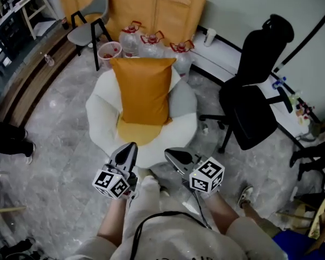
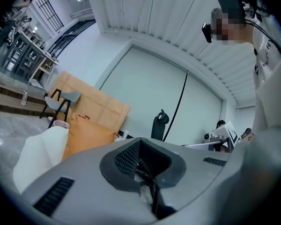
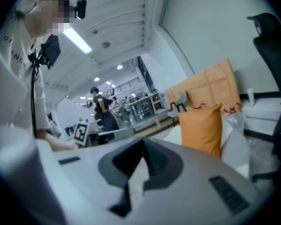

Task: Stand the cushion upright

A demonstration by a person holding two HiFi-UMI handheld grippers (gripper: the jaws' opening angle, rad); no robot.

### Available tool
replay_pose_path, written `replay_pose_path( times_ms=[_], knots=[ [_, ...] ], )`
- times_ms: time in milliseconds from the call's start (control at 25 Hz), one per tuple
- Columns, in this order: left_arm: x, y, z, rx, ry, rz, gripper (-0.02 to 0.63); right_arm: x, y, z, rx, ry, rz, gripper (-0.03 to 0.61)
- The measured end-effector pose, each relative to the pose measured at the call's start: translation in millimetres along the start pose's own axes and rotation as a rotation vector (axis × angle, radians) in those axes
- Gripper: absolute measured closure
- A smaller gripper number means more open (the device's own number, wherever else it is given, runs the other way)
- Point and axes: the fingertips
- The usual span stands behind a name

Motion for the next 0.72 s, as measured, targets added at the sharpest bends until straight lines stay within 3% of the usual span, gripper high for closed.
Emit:
replay_pose_path(
  times_ms=[360, 720],
  knots=[
    [7, -20, -45, -0.038, -0.018, 0.021, 0.589, 9, -35, 38, 0.012, -0.023, -0.004, 0.561],
    [20, -38, -70, -0.057, -0.032, -0.009, 0.589, 18, -51, 68, 0.052, -0.043, -0.004, 0.561]
  ],
)
Point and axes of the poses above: the fingertips, and each gripper's own axes: y forward along the fingers, z to its left, x out of its top, and after that the axes turned 4 degrees about z, right-handed
